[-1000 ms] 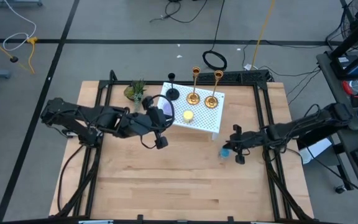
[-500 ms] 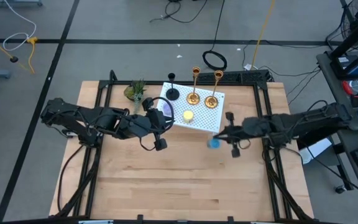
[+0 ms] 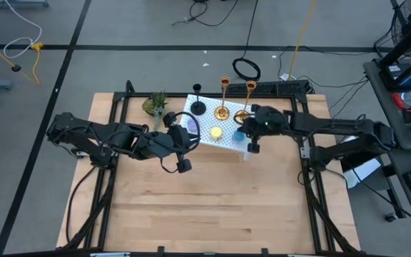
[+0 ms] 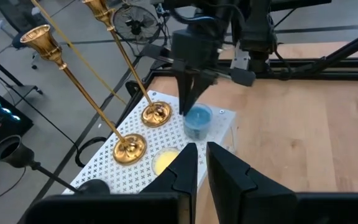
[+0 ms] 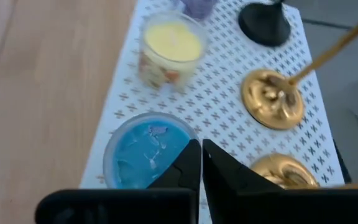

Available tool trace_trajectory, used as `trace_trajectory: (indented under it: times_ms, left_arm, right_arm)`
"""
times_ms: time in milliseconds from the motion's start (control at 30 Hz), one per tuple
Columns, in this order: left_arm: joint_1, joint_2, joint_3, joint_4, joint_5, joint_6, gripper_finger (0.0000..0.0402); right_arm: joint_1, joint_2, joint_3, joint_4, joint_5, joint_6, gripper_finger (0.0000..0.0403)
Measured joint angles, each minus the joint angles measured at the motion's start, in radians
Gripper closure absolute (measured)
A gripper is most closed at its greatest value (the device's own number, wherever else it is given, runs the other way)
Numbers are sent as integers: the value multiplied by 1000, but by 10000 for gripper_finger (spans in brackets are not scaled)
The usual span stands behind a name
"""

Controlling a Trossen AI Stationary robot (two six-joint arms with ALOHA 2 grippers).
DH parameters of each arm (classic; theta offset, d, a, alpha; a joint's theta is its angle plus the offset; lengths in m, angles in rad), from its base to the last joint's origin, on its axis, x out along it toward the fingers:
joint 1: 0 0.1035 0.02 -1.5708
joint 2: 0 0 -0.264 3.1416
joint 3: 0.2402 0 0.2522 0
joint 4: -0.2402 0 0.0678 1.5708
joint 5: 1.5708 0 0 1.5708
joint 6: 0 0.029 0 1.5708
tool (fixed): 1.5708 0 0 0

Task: Pick & Place candle stick holders
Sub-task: Put the blue scented candle on the shelf, then return to Home Position

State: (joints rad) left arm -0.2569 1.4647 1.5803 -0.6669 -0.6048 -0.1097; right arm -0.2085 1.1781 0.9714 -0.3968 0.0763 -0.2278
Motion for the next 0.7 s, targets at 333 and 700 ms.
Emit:
trace_trajectory:
  times_ms: [333, 700]
  left_arm:
    - [0, 0, 0, -28, 0, -25, 360]
    - [0, 0, 0, -55, 0, -56, 360]
  right_arm:
    - [-50, 1, 0, -16, 1, 18, 383]
    - [-50, -39, 0, -36, 2, -5, 294]
